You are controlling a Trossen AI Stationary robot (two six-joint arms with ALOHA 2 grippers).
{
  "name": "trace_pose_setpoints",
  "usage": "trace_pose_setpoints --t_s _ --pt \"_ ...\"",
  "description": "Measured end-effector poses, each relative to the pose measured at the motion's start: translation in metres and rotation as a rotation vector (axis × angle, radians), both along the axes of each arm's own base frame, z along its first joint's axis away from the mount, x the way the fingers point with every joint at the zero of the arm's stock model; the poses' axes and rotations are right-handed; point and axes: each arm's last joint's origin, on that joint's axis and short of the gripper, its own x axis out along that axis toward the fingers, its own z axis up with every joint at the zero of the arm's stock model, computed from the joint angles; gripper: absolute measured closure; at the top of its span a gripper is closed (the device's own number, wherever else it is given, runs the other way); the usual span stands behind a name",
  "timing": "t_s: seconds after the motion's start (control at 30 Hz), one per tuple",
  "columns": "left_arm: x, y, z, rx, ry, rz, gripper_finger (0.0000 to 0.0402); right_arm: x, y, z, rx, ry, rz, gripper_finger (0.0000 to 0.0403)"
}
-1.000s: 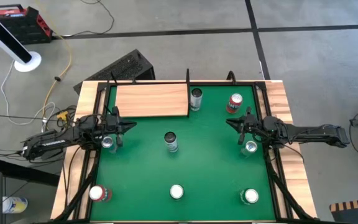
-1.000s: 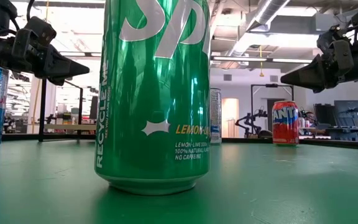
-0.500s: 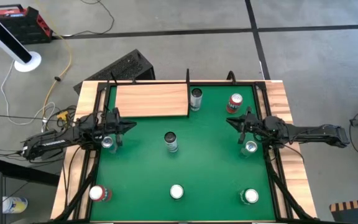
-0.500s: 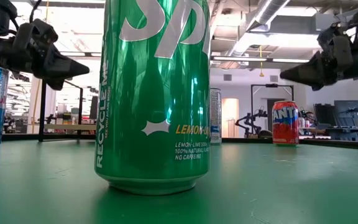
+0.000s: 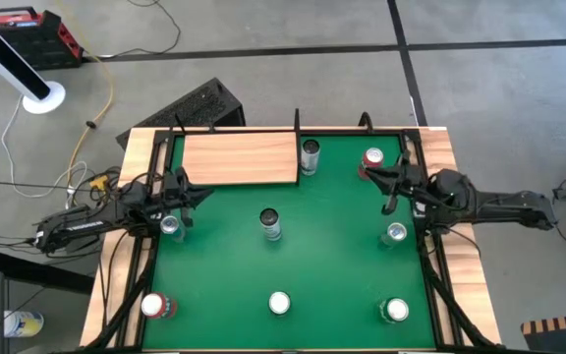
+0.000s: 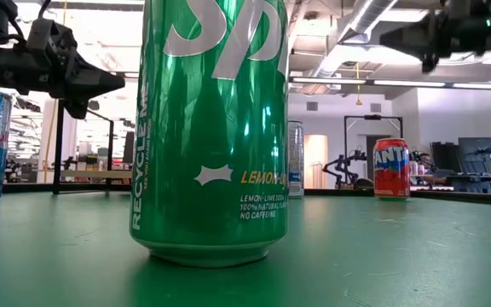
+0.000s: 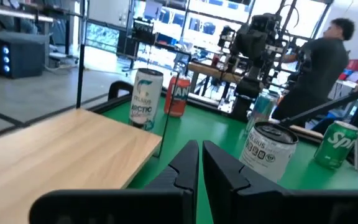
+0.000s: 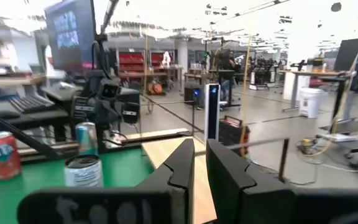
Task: Place canned beverage on shelf
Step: Put the bottom white blue soda can on the shelf
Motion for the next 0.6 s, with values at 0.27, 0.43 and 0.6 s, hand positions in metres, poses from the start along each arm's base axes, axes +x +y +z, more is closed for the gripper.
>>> trace_pose_setpoints --t_s 0.27,0.43,0.6 --pt "-0.001 0.002 0.000 -0.020 -0.008 0.066 0.0393 0.036 -0.015 0.050 -0.046 0.210 -0.078 0.0334" --pt "-0.001 0.002 -0.001 -0.018 0.000 0.075 0.0393 0.072 -0.042 0.067 -0.044 0.336 -0.146 0.0333" --pt "-0.001 0.002 -0.001 -0.018 0.000 0.074 0.0393 0.110 -0.071 0.080 -0.034 0.489 -0.093 0.0304"
